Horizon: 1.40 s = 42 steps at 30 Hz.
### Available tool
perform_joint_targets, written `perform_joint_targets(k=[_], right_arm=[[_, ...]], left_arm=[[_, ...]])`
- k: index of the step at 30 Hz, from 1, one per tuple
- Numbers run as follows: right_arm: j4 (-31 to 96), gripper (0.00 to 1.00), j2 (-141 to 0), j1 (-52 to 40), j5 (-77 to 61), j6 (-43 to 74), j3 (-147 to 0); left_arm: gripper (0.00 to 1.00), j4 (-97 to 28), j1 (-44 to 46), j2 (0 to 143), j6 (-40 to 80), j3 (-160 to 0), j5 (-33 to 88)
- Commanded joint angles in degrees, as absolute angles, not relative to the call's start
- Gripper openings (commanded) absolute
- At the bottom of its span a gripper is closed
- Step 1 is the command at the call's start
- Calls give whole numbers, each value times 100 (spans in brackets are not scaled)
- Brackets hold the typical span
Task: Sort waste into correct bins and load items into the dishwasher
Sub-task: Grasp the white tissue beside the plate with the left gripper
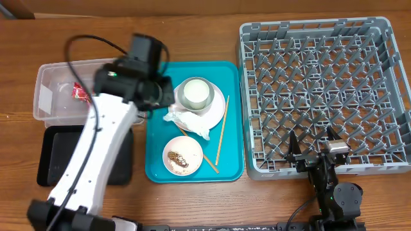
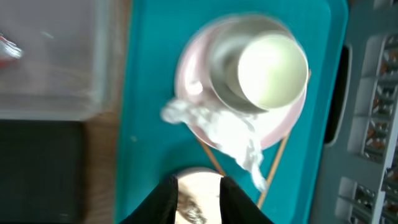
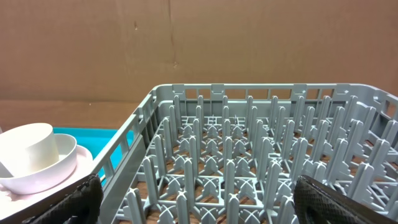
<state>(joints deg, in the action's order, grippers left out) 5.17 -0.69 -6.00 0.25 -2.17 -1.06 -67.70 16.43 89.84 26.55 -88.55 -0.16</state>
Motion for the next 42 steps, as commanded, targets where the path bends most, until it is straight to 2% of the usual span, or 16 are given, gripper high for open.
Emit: perform_joint_targets(k=[1,5,16,24,26,30,32,35,42], right_arm=[[482,100,-16,-582,34,-239,-45],[482,100,-16,-582,34,-239,-45],[482,100,-16,-582,34,-239,-45],[482,100,-16,-582,34,-239,-45],[482,100,-16,-582,34,-239,-45],[482,100,-16,-582,34,-239,-45],[482,100,-16,-582,34,-239,-45],[482,100,-16,-582,34,-239,-45],[482,100,-16,-582,34,-239,-45]], left_arm=[[34,-6222,2141,9159,3701,-7990,279],[45,-5500,2412,9247,3787,-7356,283],[51,-5024,2445,10095,4080,-7052,235],[51,-4733,2425,10595,4241,-7052,-84],[47,-4628,2425,10608,4241,-7052,-84],[27,-4613,2425,10602,4222,-7072,-36],[22,-4705,2423,10600,4217,-7072,-36],[5,-4899,2412,10595,4154,-7113,-38],[4,-5227,2399,10495,4038,-7419,-64]])
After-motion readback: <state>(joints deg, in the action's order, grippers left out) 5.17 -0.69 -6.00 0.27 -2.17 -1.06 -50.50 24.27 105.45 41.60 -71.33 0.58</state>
